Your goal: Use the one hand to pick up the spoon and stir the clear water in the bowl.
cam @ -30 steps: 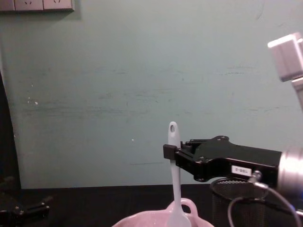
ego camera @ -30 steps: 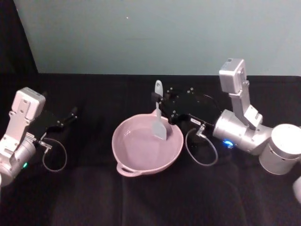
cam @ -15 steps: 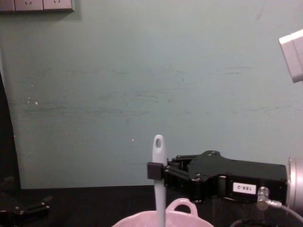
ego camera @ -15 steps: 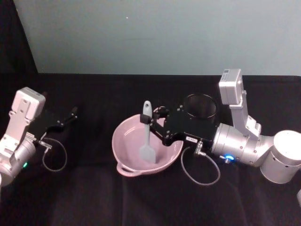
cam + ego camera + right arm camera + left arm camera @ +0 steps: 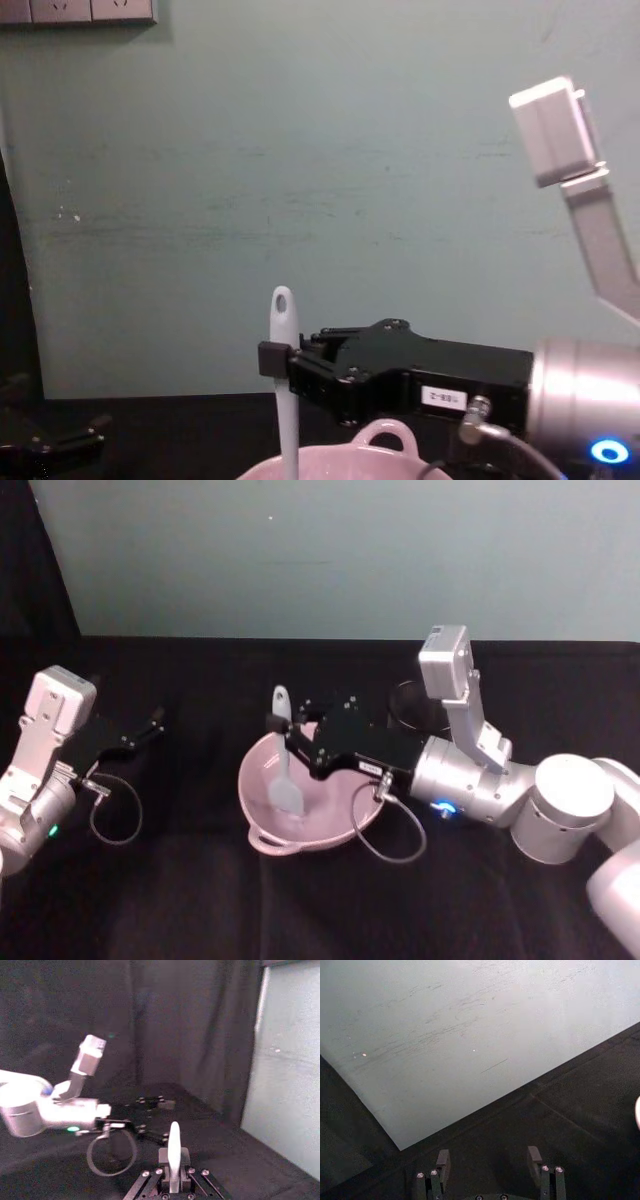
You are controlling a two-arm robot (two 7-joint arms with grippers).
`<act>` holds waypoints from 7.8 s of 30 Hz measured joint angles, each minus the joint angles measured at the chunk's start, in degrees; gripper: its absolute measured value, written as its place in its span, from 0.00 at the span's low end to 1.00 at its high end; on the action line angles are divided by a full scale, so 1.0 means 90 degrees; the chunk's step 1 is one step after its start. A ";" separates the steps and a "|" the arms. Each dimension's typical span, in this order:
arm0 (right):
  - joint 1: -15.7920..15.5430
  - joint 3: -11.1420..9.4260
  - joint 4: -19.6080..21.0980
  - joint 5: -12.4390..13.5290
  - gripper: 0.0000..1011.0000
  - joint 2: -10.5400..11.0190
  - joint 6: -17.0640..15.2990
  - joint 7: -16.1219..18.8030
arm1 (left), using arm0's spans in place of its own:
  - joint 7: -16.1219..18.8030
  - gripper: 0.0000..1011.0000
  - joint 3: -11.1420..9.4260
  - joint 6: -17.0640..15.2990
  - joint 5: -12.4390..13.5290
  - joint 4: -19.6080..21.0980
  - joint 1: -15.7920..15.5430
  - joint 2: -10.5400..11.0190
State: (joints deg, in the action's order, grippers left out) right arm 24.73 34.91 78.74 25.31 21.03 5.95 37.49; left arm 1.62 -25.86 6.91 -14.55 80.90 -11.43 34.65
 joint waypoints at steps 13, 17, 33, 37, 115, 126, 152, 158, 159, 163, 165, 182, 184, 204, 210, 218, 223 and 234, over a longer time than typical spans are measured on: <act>-0.0042 -0.0288 -0.0436 -0.0818 0.11 -0.0433 0.0527 -0.1133 | 0.0000 1.00 0.0000 0.0000 0.0000 0.0000 0.0000 0.0000; -0.0088 -0.0365 -0.0414 -0.0929 0.11 -0.0388 0.0533 -0.1205 | 0.0000 1.00 0.0000 0.0000 0.0000 0.0000 0.0000 0.0000; -0.0513 -0.0627 0.0465 -0.0305 0.11 0.0131 0.0118 -0.0259 | 0.0000 1.00 0.0000 0.0000 0.0000 0.0000 0.0000 0.0000; -0.0510 -0.0599 0.0511 -0.0175 0.11 0.0127 0.0049 -0.0201 | 0.0000 1.00 0.0000 0.0000 0.0000 0.0000 0.0000 0.0000; 0.0134 -0.1617 0.0294 0.1002 0.11 0.0794 -0.1080 -0.1220 | 0.0000 1.00 0.0000 0.0000 0.0000 0.0000 0.0000 0.0000; 0.0245 -0.1487 -0.0398 0.0803 0.11 0.0513 -0.0995 -0.1167 | 0.0000 1.00 0.0000 0.0000 0.0000 0.0000 0.0000 0.0000; 0.0093 -0.1793 -0.0878 0.1171 0.11 0.0261 -0.1227 -0.1070 | 0.0000 1.00 0.0000 0.0000 0.0000 0.0000 0.0000 0.0000; -0.0163 -0.1943 -0.0536 0.1417 0.11 0.0290 -0.1389 -0.1319 | 0.0000 1.00 0.0000 0.0000 0.0000 0.0000 0.0000 0.0000; -0.0192 -0.1959 -0.0494 0.1440 0.11 0.0292 -0.1401 -0.1356 | 0.0000 1.00 0.0000 0.0000 0.0000 0.0000 0.0000 0.0000; -0.0322 -0.2027 -0.0352 0.1542 0.11 0.0289 -0.1468 -0.1551 | 0.0000 1.00 0.0000 0.0000 0.0000 0.0000 0.0000 0.0000; -0.0380 -0.2059 -0.0298 0.1591 0.11 0.0280 -0.1491 -0.1657 | 0.0000 1.00 0.0000 0.0000 0.0000 0.0000 0.0000 0.0000; -0.0512 -0.2117 -0.0358 0.1920 0.11 0.0145 -0.1601 -0.1937 | 0.0000 1.00 0.0000 0.0000 0.0000 0.0000 0.0000 0.0000; -0.0510 -0.2110 -0.0370 0.1947 0.11 0.0144 -0.1618 -0.1934 | 0.0000 1.00 0.0000 0.0000 0.0000 0.0000 0.0000 0.0000; -0.0518 -0.2071 -0.0395 0.1962 0.24 0.0146 -0.1683 -0.1920 | 0.0000 1.00 0.0000 0.0000 0.0000 0.0000 0.0000 0.0000; -0.0517 -0.2076 -0.0391 0.1959 0.42 0.0147 -0.1679 -0.1920 | 0.0000 1.00 0.0000 0.0000 0.0000 0.0000 0.0000 0.0000; -0.0515 -0.2079 -0.0387 0.1955 0.68 0.0147 -0.1669 -0.1921 | 0.0000 1.00 0.0000 0.0000 0.0000 0.0000 0.0000 0.0000; -0.0516 -0.2082 -0.0384 0.1952 0.84 0.0147 -0.1662 -0.1921 | 0.0000 1.00 0.0000 0.0000 0.0000 0.0000 0.0000 0.0000; -0.0515 -0.2085 -0.0381 0.1952 0.99 0.0147 -0.1654 -0.1925 | 0.0000 1.00 0.0000 0.0000 0.0000 0.0000 0.0000 0.0000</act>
State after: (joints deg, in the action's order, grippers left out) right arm 20.09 16.14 75.31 42.88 22.35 -8.94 20.17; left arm 1.62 -25.86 6.91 -14.55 80.90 -11.43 34.64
